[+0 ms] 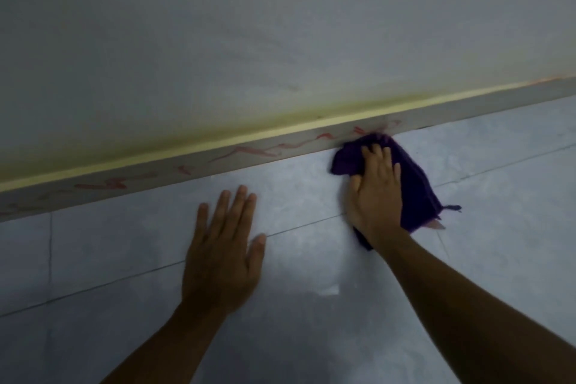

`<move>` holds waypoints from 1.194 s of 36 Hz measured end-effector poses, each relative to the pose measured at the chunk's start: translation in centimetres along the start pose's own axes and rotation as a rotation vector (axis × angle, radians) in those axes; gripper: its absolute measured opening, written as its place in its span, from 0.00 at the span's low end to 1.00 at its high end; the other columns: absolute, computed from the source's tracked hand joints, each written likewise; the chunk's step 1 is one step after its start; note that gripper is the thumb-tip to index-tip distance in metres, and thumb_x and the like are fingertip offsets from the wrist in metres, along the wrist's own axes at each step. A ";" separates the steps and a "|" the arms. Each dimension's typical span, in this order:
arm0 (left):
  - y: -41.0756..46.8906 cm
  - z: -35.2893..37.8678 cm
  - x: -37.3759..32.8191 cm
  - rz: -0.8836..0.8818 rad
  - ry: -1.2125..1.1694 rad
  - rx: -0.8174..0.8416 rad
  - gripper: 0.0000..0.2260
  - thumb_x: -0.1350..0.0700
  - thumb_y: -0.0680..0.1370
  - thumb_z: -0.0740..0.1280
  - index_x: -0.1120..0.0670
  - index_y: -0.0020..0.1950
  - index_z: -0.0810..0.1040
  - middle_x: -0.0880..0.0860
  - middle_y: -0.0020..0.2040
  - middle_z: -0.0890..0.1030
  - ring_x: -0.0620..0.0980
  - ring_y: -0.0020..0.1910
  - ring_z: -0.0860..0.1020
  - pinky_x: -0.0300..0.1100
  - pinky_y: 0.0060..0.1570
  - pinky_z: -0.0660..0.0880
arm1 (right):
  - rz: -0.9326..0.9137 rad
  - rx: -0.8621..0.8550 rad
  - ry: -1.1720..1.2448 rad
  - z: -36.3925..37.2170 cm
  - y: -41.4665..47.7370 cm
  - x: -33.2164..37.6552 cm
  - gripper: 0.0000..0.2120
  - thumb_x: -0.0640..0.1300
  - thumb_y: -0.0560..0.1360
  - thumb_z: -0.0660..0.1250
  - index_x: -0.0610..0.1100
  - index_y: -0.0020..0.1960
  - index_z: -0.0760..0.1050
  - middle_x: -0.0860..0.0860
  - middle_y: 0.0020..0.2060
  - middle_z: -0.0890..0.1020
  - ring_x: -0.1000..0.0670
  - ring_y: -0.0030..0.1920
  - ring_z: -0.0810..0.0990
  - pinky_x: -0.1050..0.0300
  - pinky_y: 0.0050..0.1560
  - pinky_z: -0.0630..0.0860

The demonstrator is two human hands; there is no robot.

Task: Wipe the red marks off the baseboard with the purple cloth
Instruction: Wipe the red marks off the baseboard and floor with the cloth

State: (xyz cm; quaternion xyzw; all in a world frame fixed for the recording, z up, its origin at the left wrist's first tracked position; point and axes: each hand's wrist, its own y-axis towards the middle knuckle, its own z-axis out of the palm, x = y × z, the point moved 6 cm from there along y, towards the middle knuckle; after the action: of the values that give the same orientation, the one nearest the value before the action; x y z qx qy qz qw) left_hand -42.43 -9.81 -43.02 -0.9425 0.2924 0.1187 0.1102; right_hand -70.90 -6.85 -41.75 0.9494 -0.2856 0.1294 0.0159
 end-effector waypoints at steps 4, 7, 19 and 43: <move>0.2 0.4 0.2 0.019 0.021 0.019 0.31 0.41 0.84 0.49 0.50 0.86 0.49 0.50 0.87 0.50 0.52 0.86 0.47 0.59 0.84 0.51 | -0.306 0.132 0.051 1.4 -4.9 2.6 0.29 0.48 0.80 0.52 0.50 0.81 0.57 0.51 0.81 0.59 0.52 0.82 0.50 0.46 0.82 0.48; 0.2 0.4 0.2 0.000 0.033 0.026 0.31 0.41 0.84 0.48 0.50 0.86 0.48 0.50 0.87 0.49 0.52 0.86 0.47 0.59 0.84 0.50 | -0.375 0.165 0.070 0.7 -7.5 0.0 0.28 0.48 0.80 0.55 0.53 0.80 0.60 0.54 0.80 0.62 0.54 0.81 0.52 0.46 0.82 0.49; 0.6 1.1 0.5 0.002 0.066 -0.003 0.32 0.42 0.83 0.50 0.51 0.86 0.50 0.51 0.87 0.52 0.54 0.86 0.50 0.59 0.84 0.50 | 0.185 -0.059 -0.043 0.1 2.6 -2.3 0.34 0.59 0.81 0.47 0.43 0.82 0.54 0.44 0.81 0.57 0.41 0.81 0.53 0.39 0.80 0.50; 0.8 0.9 0.6 0.002 0.059 0.017 0.32 0.40 0.84 0.45 0.50 0.86 0.47 0.51 0.87 0.50 0.52 0.87 0.47 0.56 0.85 0.47 | -0.425 0.181 0.218 0.9 -6.0 2.4 0.26 0.48 0.80 0.57 0.50 0.78 0.64 0.53 0.79 0.65 0.54 0.81 0.55 0.45 0.81 0.51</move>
State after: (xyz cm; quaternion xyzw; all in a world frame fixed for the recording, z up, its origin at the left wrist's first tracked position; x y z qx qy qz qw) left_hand -42.57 -10.47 -44.15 -0.9443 0.2976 0.0884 0.1094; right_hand -65.44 -3.19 -41.69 0.9661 -0.0635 0.2499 -0.0115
